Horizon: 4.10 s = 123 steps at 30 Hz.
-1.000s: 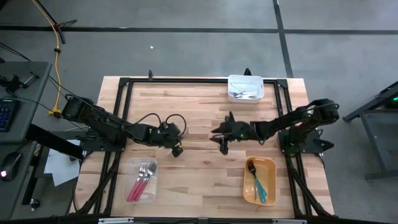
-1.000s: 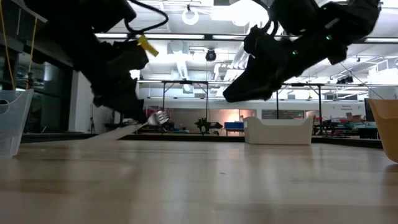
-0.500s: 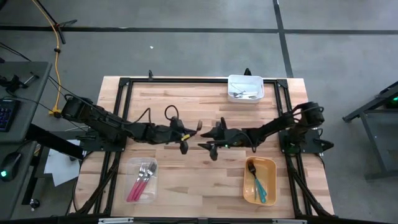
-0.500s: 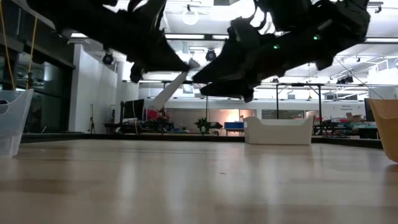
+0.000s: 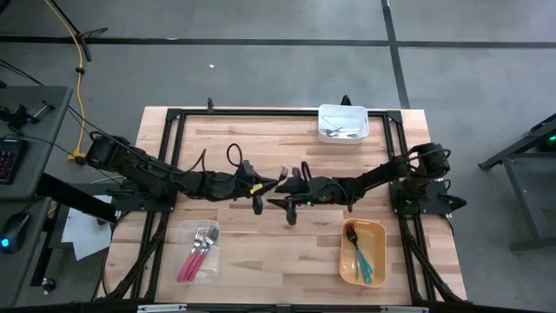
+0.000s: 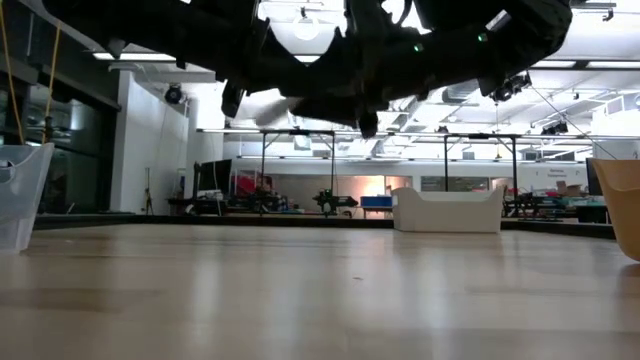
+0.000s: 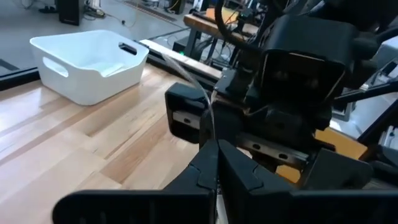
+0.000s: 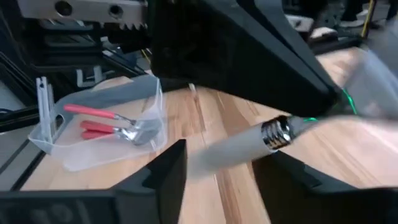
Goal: Sort silverware by color (type)
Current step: Put the white fork into the white bin
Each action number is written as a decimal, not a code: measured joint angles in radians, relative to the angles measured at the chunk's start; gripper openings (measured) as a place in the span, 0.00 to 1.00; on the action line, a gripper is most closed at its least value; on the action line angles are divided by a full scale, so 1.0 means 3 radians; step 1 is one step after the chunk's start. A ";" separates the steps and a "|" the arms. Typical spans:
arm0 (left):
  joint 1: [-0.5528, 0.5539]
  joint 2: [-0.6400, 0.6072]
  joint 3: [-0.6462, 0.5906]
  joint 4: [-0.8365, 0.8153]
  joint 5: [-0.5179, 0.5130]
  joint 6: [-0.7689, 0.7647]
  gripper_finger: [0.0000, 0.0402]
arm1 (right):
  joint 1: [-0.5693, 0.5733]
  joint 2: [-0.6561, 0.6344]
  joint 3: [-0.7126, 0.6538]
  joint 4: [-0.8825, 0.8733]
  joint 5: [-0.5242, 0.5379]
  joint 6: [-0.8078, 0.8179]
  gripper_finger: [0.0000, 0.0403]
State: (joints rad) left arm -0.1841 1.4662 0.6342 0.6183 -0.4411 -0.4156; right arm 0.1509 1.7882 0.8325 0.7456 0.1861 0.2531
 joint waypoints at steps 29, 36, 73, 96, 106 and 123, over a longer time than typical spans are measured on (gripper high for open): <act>-0.0217 0.0085 0.0001 0.0017 -0.0272 0.0114 0.00 | -0.0037 -0.0037 0.0051 -0.0570 0.0035 -0.0103 0.28; -0.0460 0.0086 -0.0039 -0.0330 -0.0736 -0.0074 0.00 | -0.0370 -0.0073 0.0241 -0.2168 0.0292 0.0623 0.28; -0.0767 0.0086 -0.0759 0.0303 -0.1008 -0.0759 0.00 | -0.0665 0.0703 0.1940 -0.4948 -0.0299 0.0145 0.44; -0.0767 0.0086 -0.0758 0.0300 -0.1009 -0.0760 0.00 | -0.0878 0.0590 0.1410 -0.4289 -0.0010 0.1361 0.44; -0.0767 0.0086 -0.0757 0.0301 -0.1009 -0.0768 0.00 | -0.0881 0.0593 0.1413 -0.3873 0.0015 0.1675 0.44; -0.0767 0.0086 -0.0757 0.0299 -0.1009 -0.0768 0.00 | -0.0919 0.0706 0.1422 -0.4112 -0.0127 0.1141 0.37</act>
State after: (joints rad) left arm -0.4141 1.4921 0.4072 0.7081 -0.7437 -0.6460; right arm -0.1249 1.9999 1.2591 -0.4881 0.1480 0.5955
